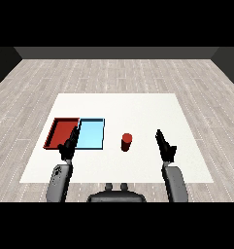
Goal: Pick the red can and put it in the red box
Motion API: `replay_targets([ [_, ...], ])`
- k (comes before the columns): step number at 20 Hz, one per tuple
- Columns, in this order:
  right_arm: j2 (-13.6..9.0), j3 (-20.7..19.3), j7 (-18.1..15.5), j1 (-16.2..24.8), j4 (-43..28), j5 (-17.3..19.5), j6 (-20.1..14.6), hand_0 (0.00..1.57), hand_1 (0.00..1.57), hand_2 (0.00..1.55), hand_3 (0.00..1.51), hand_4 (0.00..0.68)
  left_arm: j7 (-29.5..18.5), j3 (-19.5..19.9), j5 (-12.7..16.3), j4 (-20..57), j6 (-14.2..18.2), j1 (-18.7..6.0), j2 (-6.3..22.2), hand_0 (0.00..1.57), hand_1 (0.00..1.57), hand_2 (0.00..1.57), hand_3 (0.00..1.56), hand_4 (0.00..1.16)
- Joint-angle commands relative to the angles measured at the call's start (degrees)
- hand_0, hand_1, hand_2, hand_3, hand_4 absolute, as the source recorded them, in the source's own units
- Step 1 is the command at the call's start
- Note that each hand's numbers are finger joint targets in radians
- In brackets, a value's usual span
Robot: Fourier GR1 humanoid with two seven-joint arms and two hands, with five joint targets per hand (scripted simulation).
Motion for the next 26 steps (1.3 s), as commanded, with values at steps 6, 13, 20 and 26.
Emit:
replay_targets([
  [6,0.4,-1.0,0.1,3.0,-2.5,0.3,1.0,0.00,0.00,0.00,0.00,0.000,0.3,0.0,-1.1,3.2,0.3,-0.2,-2.3,0.00,0.00,0.00,0.00,0.00],
  [13,-0.2,-4.6,-19.8,-1.9,1.9,-4.1,5.9,0.00,0.00,0.00,0.00,0.000,-21.0,4.7,5.0,-0.2,-4.0,-2.2,-1.4,0.00,0.00,0.00,0.00,0.00],
  [20,-0.4,-6.1,-20.6,0.0,0.7,-6.5,8.0,0.00,0.00,0.00,0.00,0.000,-19.8,3.7,4.5,-3.4,-3.4,-0.2,-1.9,0.00,0.00,0.00,0.00,0.00],
  [26,0.5,-5.1,-21.9,-4.0,7.6,-5.4,8.2,0.00,0.00,0.00,0.00,0.000,-22.9,3.0,4.4,2.1,-3.7,-2.5,-3.2,0.00,0.00,0.00,0.00,0.00],
])
